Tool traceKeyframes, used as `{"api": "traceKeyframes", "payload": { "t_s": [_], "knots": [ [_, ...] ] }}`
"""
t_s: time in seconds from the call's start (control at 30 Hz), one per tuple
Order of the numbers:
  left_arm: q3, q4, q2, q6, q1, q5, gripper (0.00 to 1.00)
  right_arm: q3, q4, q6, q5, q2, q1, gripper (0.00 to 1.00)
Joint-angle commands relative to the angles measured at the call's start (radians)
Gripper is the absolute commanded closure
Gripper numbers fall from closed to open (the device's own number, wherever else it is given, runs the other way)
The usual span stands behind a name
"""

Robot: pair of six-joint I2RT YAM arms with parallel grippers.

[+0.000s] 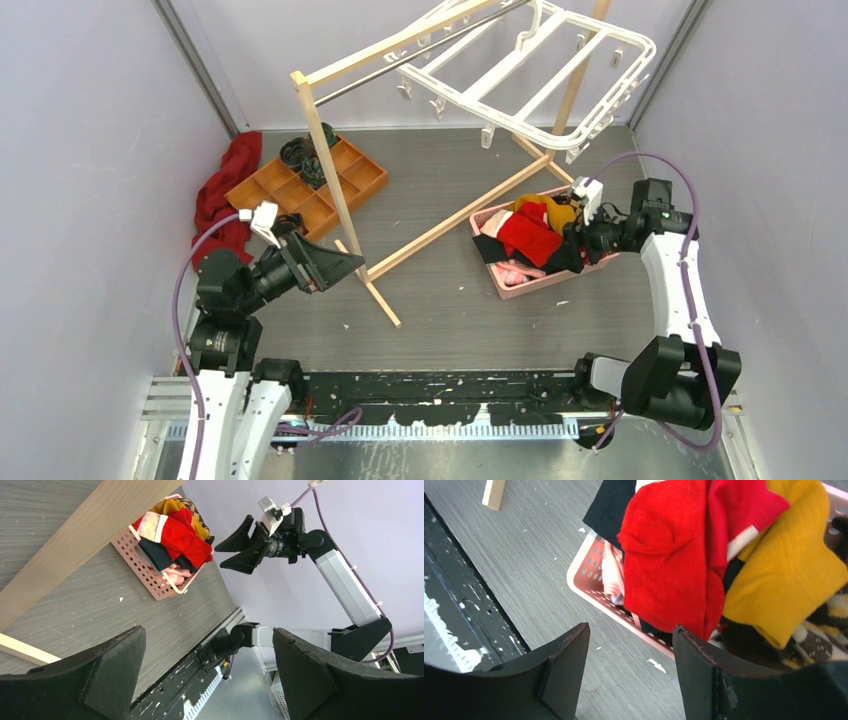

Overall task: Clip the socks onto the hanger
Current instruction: Pick up the sock from the bin.

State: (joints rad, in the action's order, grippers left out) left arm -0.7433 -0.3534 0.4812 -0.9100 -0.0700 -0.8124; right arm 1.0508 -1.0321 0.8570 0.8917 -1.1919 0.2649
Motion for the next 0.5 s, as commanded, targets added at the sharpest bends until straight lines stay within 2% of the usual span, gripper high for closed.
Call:
{"api": "traceKeyframes", "payload": {
  "t_s": [0.0, 0.07, 0.27, 0.4, 0.47],
  "knots": [
    [0.016, 0.098, 0.013, -0.002, -0.003, -0.003, 0.03, -0.013, 0.123, 0.028, -0.043, 0.016, -0.048, 0.33],
    [0.024, 0.119, 0.012, -0.018, -0.003, 0.004, 0.03, -0.033, 0.199, -0.022, -0.061, 0.008, -0.053, 0.34],
    [0.064, 0.212, 0.003, -0.067, -0.003, 0.018, 0.03, -0.040, 0.279, -0.088, -0.113, -0.034, -0.079, 0.38],
    [0.068, 0.220, 0.005, -0.077, -0.004, 0.019, 0.03, -0.045, 0.280, -0.090, -0.146, -0.055, -0.084, 0.40],
    [0.067, 0.220, 0.001, -0.080, -0.004, 0.019, 0.03, -0.050, 0.257, -0.077, -0.144, -0.066, -0.090, 0.44]
  ]
}}
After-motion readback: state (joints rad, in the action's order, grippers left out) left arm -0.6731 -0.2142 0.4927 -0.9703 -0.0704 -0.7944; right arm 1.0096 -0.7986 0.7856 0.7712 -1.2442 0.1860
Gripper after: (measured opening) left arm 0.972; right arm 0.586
